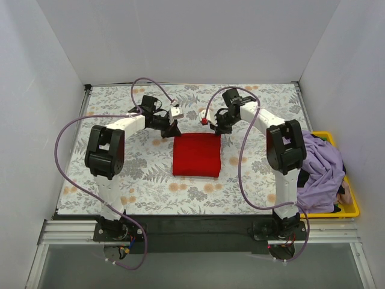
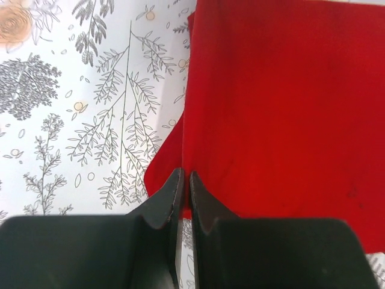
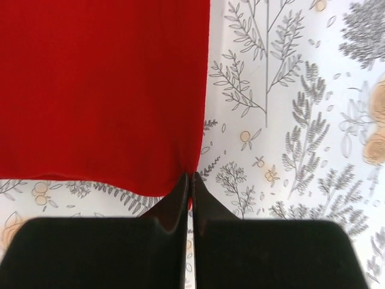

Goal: Fold and stack the t-shirts
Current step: Fold the tshirt

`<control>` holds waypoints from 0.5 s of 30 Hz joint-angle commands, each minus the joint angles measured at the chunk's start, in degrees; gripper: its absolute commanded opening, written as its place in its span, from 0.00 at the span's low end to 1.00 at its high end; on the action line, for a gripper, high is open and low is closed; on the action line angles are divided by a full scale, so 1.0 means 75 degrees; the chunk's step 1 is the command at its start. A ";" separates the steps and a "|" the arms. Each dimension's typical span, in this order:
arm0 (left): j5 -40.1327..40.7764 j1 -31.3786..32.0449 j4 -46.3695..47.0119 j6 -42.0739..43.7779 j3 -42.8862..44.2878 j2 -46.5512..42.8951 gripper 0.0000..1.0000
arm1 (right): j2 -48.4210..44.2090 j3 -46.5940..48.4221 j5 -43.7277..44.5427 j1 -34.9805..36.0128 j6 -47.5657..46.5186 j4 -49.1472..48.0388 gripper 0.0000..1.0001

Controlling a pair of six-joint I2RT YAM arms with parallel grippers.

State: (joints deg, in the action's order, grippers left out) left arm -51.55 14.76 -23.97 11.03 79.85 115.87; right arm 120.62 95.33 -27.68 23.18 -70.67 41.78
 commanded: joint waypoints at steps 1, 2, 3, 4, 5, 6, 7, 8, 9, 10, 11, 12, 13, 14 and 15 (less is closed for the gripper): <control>-0.0181 -0.0164 0.0021 -0.0099 -0.0135 -0.1105 0.00 | -0.1011 -0.0054 -0.0235 0.0003 0.0095 -0.0051 0.01; -0.0193 -0.0175 -0.0015 -0.0088 -0.0170 -0.1176 0.00 | -0.1116 -0.0066 -0.0246 0.0015 0.0084 -0.0051 0.01; -0.0228 -0.0199 -0.0039 -0.0053 -0.0275 -0.1293 0.00 | -0.1117 -0.0008 -0.0223 0.0085 0.0095 -0.0039 0.01; -0.0217 -0.0211 -0.0085 0.0017 -0.0323 -0.1328 0.00 | -0.1106 0.0027 -0.0188 0.0097 0.0118 -0.0028 0.01; -0.0193 -0.0234 -0.0086 0.0076 -0.0393 -0.1352 0.00 | -0.1036 0.0063 -0.0200 0.0109 0.0130 -0.0039 0.01; -0.0182 -0.0246 -0.0086 0.0146 -0.0451 -0.1375 0.00 | -0.0977 0.0086 -0.0165 0.0132 0.0130 -0.0039 0.01; -0.0147 -0.0269 -0.0086 0.0217 -0.0580 -0.1387 0.00 | -0.0907 0.0168 -0.0165 0.0144 0.0130 -0.0039 0.01; -0.0100 -0.0281 -0.0074 0.0298 -0.0616 -0.1353 0.00 | -0.0779 0.0203 -0.0130 0.0167 0.0130 -0.0051 0.01; -0.0053 -0.0293 -0.0051 0.0299 -0.0639 -0.1306 0.00 | -0.0696 0.0227 -0.0095 0.0167 0.0130 -0.0051 0.01; -0.0029 -0.0304 -0.0027 0.0322 -0.0639 -0.1178 0.00 | -0.0498 0.0331 -0.0083 0.0179 0.0130 -0.0051 0.01; 0.0006 -0.0316 0.0031 0.0311 -0.0616 -0.1107 0.00 | -0.0380 0.0414 -0.0071 0.0167 0.0142 -0.0051 0.01; 0.0134 -0.0316 0.0101 0.0288 -0.0604 -0.1025 0.00 | -0.0263 0.0496 -0.0001 0.0167 0.0154 -0.0051 0.01; 0.0170 -0.0328 0.0218 0.0264 -0.0535 -0.0839 0.00 | -0.0146 0.0671 0.0046 0.0167 0.0165 -0.0051 0.01; 0.0217 -0.0363 0.0265 0.0253 -0.0464 -0.0732 0.00 | 0.0052 0.0730 0.0081 0.0167 0.0177 -0.0051 0.01; 0.0252 -0.0363 0.0277 0.0194 -0.0394 -0.0604 0.00 | 0.0124 0.0766 0.0186 0.0167 0.0154 -0.0063 0.01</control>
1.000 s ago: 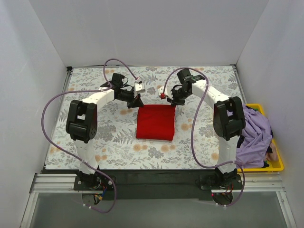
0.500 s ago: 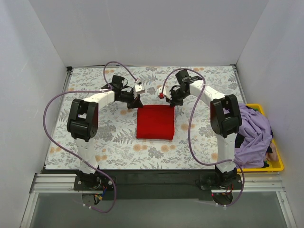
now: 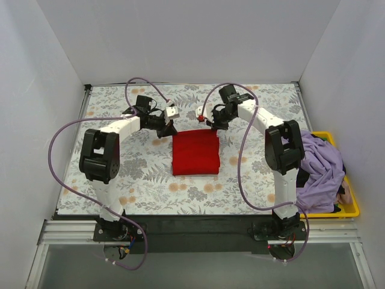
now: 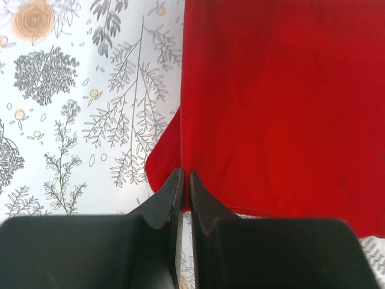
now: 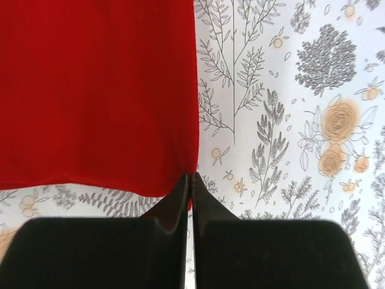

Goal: Fold and stack the t-shirts
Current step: Fold the tshirt

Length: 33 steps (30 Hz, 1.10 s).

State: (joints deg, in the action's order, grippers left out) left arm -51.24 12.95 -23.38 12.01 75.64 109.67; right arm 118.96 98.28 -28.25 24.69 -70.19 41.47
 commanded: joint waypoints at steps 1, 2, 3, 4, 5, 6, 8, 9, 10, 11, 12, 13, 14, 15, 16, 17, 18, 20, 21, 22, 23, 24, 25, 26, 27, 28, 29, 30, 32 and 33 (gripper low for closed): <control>0.0281 -0.0121 0.0257 0.0028 0.0239 0.0318 0.01 | 0.0404 0.0407 0.0309 -0.0034 0.0055 -0.0022 0.01; 0.0293 -0.0133 0.0281 -0.0019 0.0413 0.0540 0.02 | 0.0521 0.0501 0.0402 -0.0022 0.0043 -0.0034 0.01; 0.0305 -0.0121 0.0316 -0.0147 0.0496 0.0623 0.04 | 0.0580 0.0583 0.0450 -0.0022 0.0078 -0.0045 0.01; 0.0340 -0.0121 0.0409 -0.0253 0.0602 0.0705 0.04 | 0.0650 0.0653 0.0497 -0.0034 0.0101 -0.0045 0.01; 0.0375 -0.0121 0.0433 -0.0335 0.0788 0.0810 0.04 | 0.0778 0.0735 0.0602 -0.0034 0.0113 -0.0069 0.01; 0.0387 -0.0133 0.0433 -0.0452 0.0895 0.0974 0.05 | 0.0838 0.0887 0.0672 -0.0034 0.0125 -0.0069 0.01; 0.0445 -0.0121 0.0433 -0.0535 0.1036 0.1092 0.07 | 0.0967 0.1005 0.0882 -0.0034 0.0160 -0.0139 0.01; 0.0492 -0.0121 0.0445 -0.0605 0.1210 0.1174 0.10 | 0.1014 0.1133 0.0965 -0.0045 0.0218 -0.0174 0.01; 0.0527 -0.0121 0.0445 -0.0919 0.1305 0.1186 0.23 | 0.1049 0.1262 0.1047 -0.0046 0.0439 -0.0221 0.15; 0.0679 -0.0133 0.0445 -0.1200 0.1433 0.1186 0.28 | 0.1107 0.1414 0.1152 -0.0046 0.0604 -0.0256 0.25; 0.0773 -0.0133 0.0457 -0.1516 0.1562 0.1151 0.32 | 0.1096 0.1590 0.1130 -0.0127 0.0837 -0.0245 0.34; 0.0843 -0.0156 0.0457 -0.2273 0.1772 0.1035 0.42 | 0.1073 0.1963 0.1118 -0.0162 0.1304 -0.0245 0.46; 0.0833 -0.0261 0.0457 -0.2675 0.1856 0.0918 0.55 | 0.0934 0.2129 0.1037 -0.0209 0.1622 -0.0221 0.51; 0.0635 -0.0343 0.0433 -0.3062 0.1926 0.0778 0.59 | 0.0805 0.2246 0.0978 -0.0302 0.1915 -0.0198 0.59; 0.0436 -0.0425 0.0352 -0.3519 0.1939 0.0359 0.62 | 0.0606 0.2236 0.0885 -0.0338 0.2173 -0.0198 0.72; 0.0237 -0.0542 0.0340 -0.4301 0.1846 0.0111 0.74 | 0.0152 0.2131 0.0629 -0.0373 0.2837 -0.0175 0.80; -0.0125 -0.0543 0.0305 -0.4714 0.1682 -0.0135 0.79 | -0.0120 0.1968 0.0464 -0.0397 0.3145 -0.0163 0.86; -0.0699 -0.0520 0.0199 -0.5905 0.1006 -0.0988 0.81 | -0.0961 0.1233 -0.0224 -0.0385 0.4254 -0.0093 0.97; -0.1132 -0.0473 0.0210 -0.6320 0.0746 -0.1295 0.82 | -0.1233 0.0950 -0.0508 -0.0374 0.4714 -0.0092 0.98; -0.1206 -0.0380 0.0280 -0.6707 0.0477 -0.1530 0.82 | -0.1653 0.0622 -0.0789 -0.0385 0.5101 -0.0081 0.98; -0.1230 -0.0182 0.0385 -0.7256 -0.0164 -0.1973 0.83 | -0.1843 0.0073 -0.1442 -0.0385 0.5453 -0.0081 0.98; -0.1311 -0.0052 0.0572 -0.8190 -0.0507 -0.2175 0.83 | -0.2008 -0.0268 -0.1785 -0.0385 0.6269 -0.0104 0.98; -0.1474 0.0053 0.1119 -0.8814 -0.0928 -0.2363 0.84 | -0.2148 -0.0562 -0.2159 -0.0385 0.6625 -0.0116 0.98; -0.1476 0.0298 0.1484 -0.9400 -0.1640 -0.2562 0.84 | -0.2301 -0.1110 -0.2546 -0.0385 0.7058 -0.0151 0.98; -0.1476 0.0428 0.1882 -1.0601 -0.2030 -0.2842 0.84 | -0.2337 -0.1348 -0.3223 -0.0362 0.7422 -0.0151 0.98; -0.1360 0.0534 0.2513 -1.1216 -0.2324 -0.2949 0.84 | -0.2349 -0.1582 -0.3485 -0.0339 0.8122 -0.0174 0.98; -0.0964 0.0732 0.2798 -1.1779 -0.2582 -0.3020 0.84 | -0.2314 -0.1886 -0.3812 -0.0304 0.8500 -0.0383 0.98; -0.0903 0.0862 0.3056 -1.2435 -0.3084 -0.2986 0.84 | -0.2291 -0.2353 -0.3989 -0.0245 0.8875 -0.0559 0.98; -0.0914 0.1166 0.3842 -1.3680 -0.3404 -0.2799 0.85 | -0.2279 -0.2883 -0.4283 -0.0221 1.0059 -0.1434 0.98; -0.0902 0.1284 0.3925 -1.3834 -0.3510 -0.2543 0.85 | -0.2290 -0.3268 -0.4296 -0.0198 1.0399 -0.1730 0.98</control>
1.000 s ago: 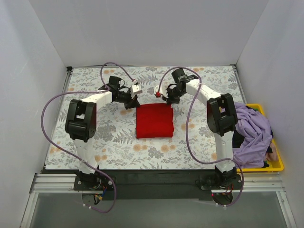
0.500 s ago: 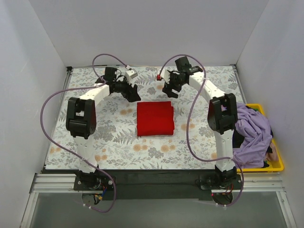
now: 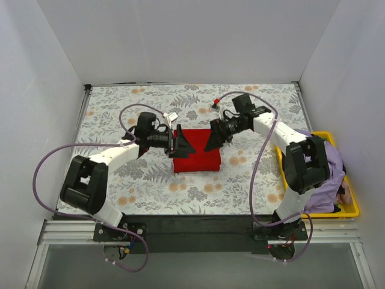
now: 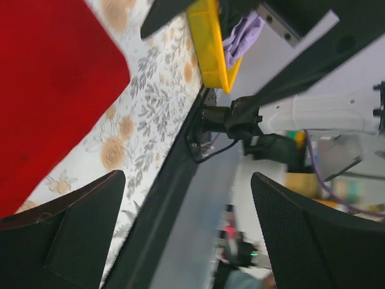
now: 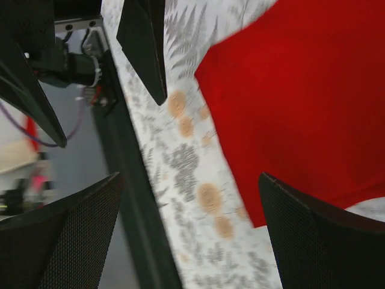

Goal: Fold and stack the t-shirts
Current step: Fold the tshirt

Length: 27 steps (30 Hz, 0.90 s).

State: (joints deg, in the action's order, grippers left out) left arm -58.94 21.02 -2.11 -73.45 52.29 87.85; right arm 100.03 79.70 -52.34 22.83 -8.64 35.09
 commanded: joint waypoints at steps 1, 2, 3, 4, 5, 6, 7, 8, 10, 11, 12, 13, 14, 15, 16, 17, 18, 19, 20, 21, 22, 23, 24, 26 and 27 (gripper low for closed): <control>0.0136 0.0291 0.1391 -0.2708 -0.0456 0.0473 0.85 | 0.0291 -0.0922 -0.1119 0.0061 0.2718 -0.1184 0.98; 0.0159 0.0384 0.1627 -0.2873 -0.0538 0.0601 0.85 | 0.0361 -0.1028 -0.1119 0.0073 0.2978 -0.1720 0.98; 0.0217 0.0385 0.1826 -0.3014 -0.0608 0.0730 0.85 | 0.0443 -0.1134 -0.1131 0.0096 0.3166 -0.1946 0.98; 0.0322 0.0385 0.1944 -0.3096 -0.0702 0.1010 0.86 | 0.0688 -0.1227 -0.1073 0.0085 0.3273 -0.2099 0.98; 0.0393 0.0362 0.1968 -0.3086 -0.0726 0.1163 0.86 | 0.0818 -0.1286 -0.0957 0.0085 0.3320 -0.2252 0.98; 0.0591 0.0327 0.1969 -0.3074 -0.0773 0.1304 0.86 | 0.0947 -0.1333 -0.0735 0.0085 0.3321 -0.2323 0.98; 0.0674 0.0304 0.1980 -0.3039 -0.0878 0.1456 0.86 | 0.1087 -0.1427 -0.0617 0.0085 0.3344 -0.2370 0.98; 0.0791 0.0234 0.1946 -0.2992 -0.0960 0.1713 0.86 | 0.1355 -0.1625 -0.0534 0.0073 0.3390 -0.2463 0.98; 0.0955 0.0093 0.2003 -0.3085 -0.1147 0.2042 0.86 | 0.1731 -0.1837 -0.0230 0.0015 0.3484 -0.2487 0.98; 0.1014 -0.0093 0.1969 -0.3097 -0.1299 0.2322 0.86 | 0.1826 -0.2023 -0.0124 -0.0032 0.3496 -0.2511 0.98; 0.1073 -0.0199 0.1946 -0.3086 -0.1370 0.2418 0.86 | 0.1908 -0.2106 0.0132 -0.0148 0.3438 -0.2511 0.98; 0.1189 -0.0317 0.1852 -0.3028 -0.1406 0.2523 0.86 | 0.1979 -0.2154 0.0297 -0.0231 0.3415 -0.2488 0.98; 0.1214 -0.0527 0.1736 -0.2981 -0.1418 0.2617 0.86 | 0.2072 -0.2189 0.0403 -0.0313 0.3403 -0.2476 0.98; 0.1167 -0.0621 0.1688 -0.3061 -0.1476 0.2734 0.86 | 0.2108 -0.2236 0.0543 -0.0476 0.3403 -0.2453 0.98; 0.1062 -0.0680 0.1780 -0.3085 -0.1534 0.2747 0.86 | 0.2097 -0.2236 0.0637 -0.0559 0.3368 -0.2417 0.98; 0.1027 -0.0727 0.1758 -0.3074 -0.1570 0.2724 0.86 | 0.2073 -0.2225 0.0731 -0.0618 0.3298 -0.2255 0.98; 0.1026 -0.0728 0.1735 -0.2958 -0.1616 0.2631 0.86 | 0.2027 -0.2166 0.0883 -0.0665 0.3204 -0.2137 0.98; 0.1003 -0.0728 0.1653 -0.2922 -0.1663 0.2572 0.86 | 0.1968 -0.2096 0.0919 -0.0688 0.2948 -0.1985 0.98; 0.0898 -0.0739 0.1652 -0.2887 -0.1699 0.2502 0.86 | 0.1817 -0.2003 0.0954 -0.0677 0.2795 -0.1589 0.98; 0.0851 -0.0751 0.1641 -0.2852 -0.1792 0.2373 0.86 | 0.1688 -0.1770 0.1013 -0.0677 0.2642 -0.1411 0.98; 0.0781 -0.0751 0.1641 -0.2758 -0.1816 0.2070 0.86 | 0.1547 -0.1617 0.1013 -0.0677 0.2490 -0.1247 0.98; 0.0618 -0.0774 0.1629 -0.2676 -0.1816 0.1859 0.87 | 0.1256 -0.1464 0.0967 -0.0665 0.2199 -0.0944 0.98; 0.0547 -0.0786 0.1571 -0.2548 -0.1793 0.1624 0.87 | 0.1079 -0.1289 0.0943 -0.0653 0.2103 -0.0836 0.98; 0.0546 -0.0868 0.1104 -0.1939 -0.1571 0.0770 0.87 | 0.0516 -0.0785 0.0943 -0.0618 0.1799 -0.0602 0.98; 0.0743 -0.0926 0.0881 -0.1682 -0.1442 0.0477 0.87 | 0.0317 -0.0644 0.1221 -0.0549 0.1716 -0.0554 0.98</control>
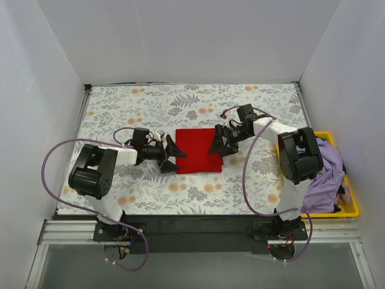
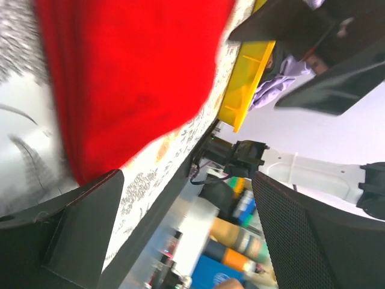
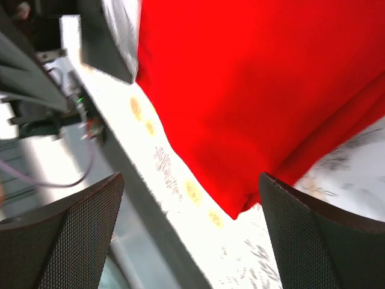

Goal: Fold and stack the t-shirts
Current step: Fold the tshirt

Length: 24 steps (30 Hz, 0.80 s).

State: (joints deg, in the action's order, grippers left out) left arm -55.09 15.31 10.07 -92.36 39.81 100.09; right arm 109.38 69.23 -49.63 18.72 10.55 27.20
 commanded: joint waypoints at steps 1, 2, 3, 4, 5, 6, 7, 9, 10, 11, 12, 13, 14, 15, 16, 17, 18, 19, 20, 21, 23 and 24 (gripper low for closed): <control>0.0395 -0.0248 -0.1208 0.1062 0.0513 -0.1495 0.87 | -0.1106 0.0962 0.1153 0.0070 -0.0960 0.0510 0.98; 0.0651 -0.0469 -0.1550 0.1482 0.0736 -0.1985 0.87 | -0.1444 0.1046 0.1562 0.0314 -0.1204 0.0556 0.98; 0.1199 -0.0576 -0.1831 0.1637 0.0913 -0.2234 0.87 | -0.1587 0.1093 0.2587 0.0479 -0.1288 0.0545 0.98; 0.1588 -0.0704 -0.2426 0.1812 0.1378 -0.2387 0.87 | -0.1774 0.1186 0.3212 0.0701 -0.1335 0.0557 0.98; 0.1870 -0.0961 -0.2710 0.2151 0.1592 -0.2598 0.87 | -0.1799 0.1233 0.4390 0.1190 -0.1382 0.0568 0.98; 0.2070 -0.1068 -0.2922 0.2305 0.1780 -0.2658 0.87 | -0.1834 0.1269 0.4889 0.1474 -0.1626 0.0569 0.98; 0.2501 -0.1173 -0.3307 0.2492 0.1979 -0.2716 0.87 | -0.1858 0.1281 0.5277 0.1743 -0.1756 0.0557 0.98; 0.2785 -0.1349 -0.3521 0.2983 0.2355 -0.2927 0.87 | -0.1730 0.1374 0.6216 0.2494 -0.2003 0.0522 0.98; 0.2984 -0.1373 -0.3603 0.3114 0.2414 -0.3021 0.87 | -0.1485 0.1444 0.6462 0.2693 -0.1969 0.0545 0.98; 0.3021 -0.1431 -0.3615 0.3196 0.2438 -0.3103 0.87 | -0.1320 0.1549 0.6580 0.2869 -0.1945 0.0603 0.98; 0.3044 -0.1467 -0.3639 0.3359 0.2449 -0.3289 0.87 | -0.1168 0.1748 0.6837 0.3103 -0.1934 0.0627 0.98; 0.3033 -0.1479 -0.3674 0.3431 0.2449 -0.3361 0.87 | -0.0818 0.1866 0.6909 0.3175 -0.1899 0.0662 0.98; 0.3033 -0.1491 -0.3697 0.3489 0.2438 -0.3431 0.87 | -0.0652 0.1983 0.6933 0.3234 -0.1910 0.0709 0.98; 0.3010 -0.1502 -0.3755 0.3536 0.2438 -0.3478 0.87 | -0.0477 0.2204 0.6933 0.3258 -0.1945 0.0732 0.98; 0.2986 -0.1491 -0.3872 0.3560 0.2438 -0.3548 0.87 | -0.0081 0.2299 0.6922 0.3281 -0.2084 0.0733 0.98; 0.2940 -0.1491 -0.3908 0.3537 0.2426 -0.3561 0.87 | 0.0155 0.2393 0.6956 0.3281 -0.2167 0.0721 0.98; 0.2881 -0.1491 -0.3932 0.3525 0.2380 -0.3584 0.88 | 0.0413 0.2649 0.7015 0.3258 -0.2249 0.0756 0.98; 0.2846 -0.1491 -0.3943 0.3502 0.2368 -0.3642 0.87 | 0.0891 0.2756 0.7015 0.3258 -0.2331 0.0814 0.98; 0.2822 -0.1491 -0.3955 0.3478 0.2367 -0.3654 0.87 | 0.1093 0.2839 0.7015 0.3235 -0.2529 0.0896 0.98; 0.2834 -0.1491 -0.3967 0.3478 0.2367 -0.3666 0.87 | 0.1246 0.2874 0.6922 0.3200 -0.2624 0.0943 0.98; 0.2845 -0.1491 -0.4072 0.3571 0.2484 -0.3666 0.88 | 0.1435 0.2863 0.6735 0.2990 -0.2962 0.1049 0.98; 0.2892 -0.1502 -0.4130 0.3607 0.2531 -0.3666 0.88 | 0.1447 0.2828 0.6444 0.2861 -0.3116 0.1049 0.98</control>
State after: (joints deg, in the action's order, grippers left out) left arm -34.37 4.21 -18.55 -67.29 57.69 75.37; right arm 119.31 89.82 -0.27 42.72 -8.08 32.21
